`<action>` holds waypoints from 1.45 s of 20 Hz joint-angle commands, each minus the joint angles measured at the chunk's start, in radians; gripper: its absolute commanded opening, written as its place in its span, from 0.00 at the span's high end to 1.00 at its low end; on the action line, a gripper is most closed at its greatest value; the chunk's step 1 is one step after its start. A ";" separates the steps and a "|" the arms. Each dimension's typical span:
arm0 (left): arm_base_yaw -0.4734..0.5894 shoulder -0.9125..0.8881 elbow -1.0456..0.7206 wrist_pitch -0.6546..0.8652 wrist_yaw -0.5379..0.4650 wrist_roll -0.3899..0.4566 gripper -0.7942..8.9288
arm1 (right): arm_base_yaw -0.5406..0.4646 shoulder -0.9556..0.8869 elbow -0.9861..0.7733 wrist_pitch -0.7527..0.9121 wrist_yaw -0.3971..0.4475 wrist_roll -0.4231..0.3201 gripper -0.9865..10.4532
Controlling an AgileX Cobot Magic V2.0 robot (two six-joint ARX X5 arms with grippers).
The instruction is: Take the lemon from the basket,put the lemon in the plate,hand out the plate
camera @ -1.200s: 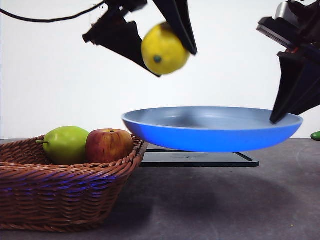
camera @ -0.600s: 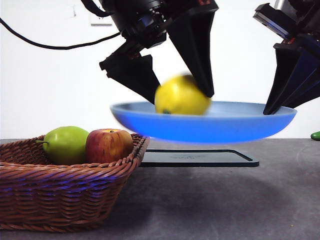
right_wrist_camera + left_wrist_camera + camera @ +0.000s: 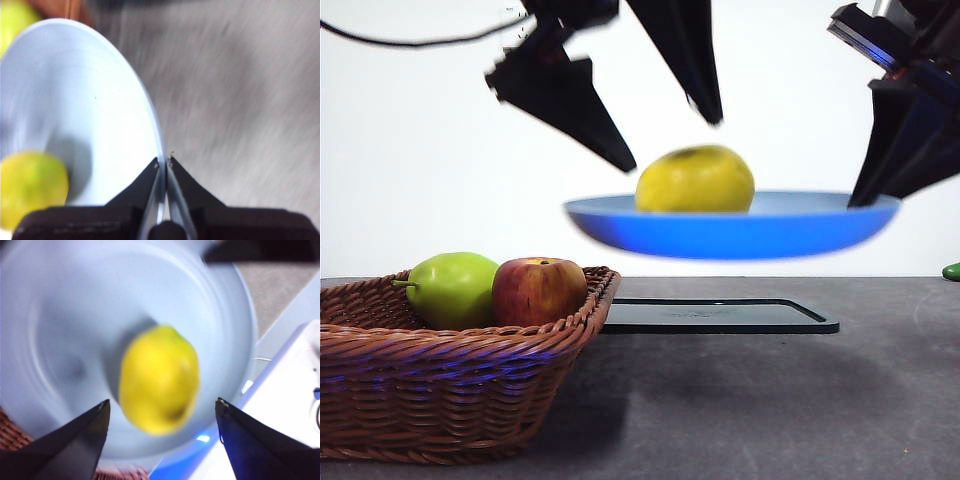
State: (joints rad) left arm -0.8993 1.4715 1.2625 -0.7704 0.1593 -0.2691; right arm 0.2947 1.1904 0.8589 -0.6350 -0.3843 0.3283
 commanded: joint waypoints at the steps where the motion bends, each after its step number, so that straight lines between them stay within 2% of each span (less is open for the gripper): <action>1: -0.007 -0.043 0.016 -0.010 0.001 0.011 0.55 | -0.039 0.063 0.097 -0.008 -0.010 -0.027 0.91; 4: -0.007 -0.139 0.016 -0.021 0.000 0.012 0.55 | -0.097 0.193 0.206 -0.019 -0.039 -0.068 0.91; 7: -0.007 -0.243 0.016 -0.043 0.000 0.012 0.55 | -0.152 0.356 0.340 -0.018 -0.088 -0.069 0.91; 11: -0.007 -0.333 0.016 -0.082 -0.001 0.008 0.55 | -0.183 0.568 0.539 -0.016 -0.085 -0.068 0.91; 16: -0.008 -0.335 0.016 -0.114 -0.001 0.008 0.55 | -0.187 0.801 0.741 0.006 -0.081 -0.033 0.91; 20: -0.009 -0.335 0.016 -0.114 -0.005 0.008 0.55 | -0.190 0.901 0.768 0.087 -0.080 0.016 0.91; 24: -0.009 -0.334 0.016 -0.113 -0.057 0.008 0.55 | -0.190 0.940 0.768 0.086 -0.055 0.008 0.91; 29: -0.009 -0.334 0.016 -0.113 -0.057 0.008 0.55 | -0.190 0.949 0.768 0.051 -0.023 -0.026 0.91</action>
State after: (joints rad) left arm -0.8993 1.1263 1.2625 -0.8898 0.1062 -0.2695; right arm 0.1043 2.1105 1.5970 -0.5934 -0.4000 0.3122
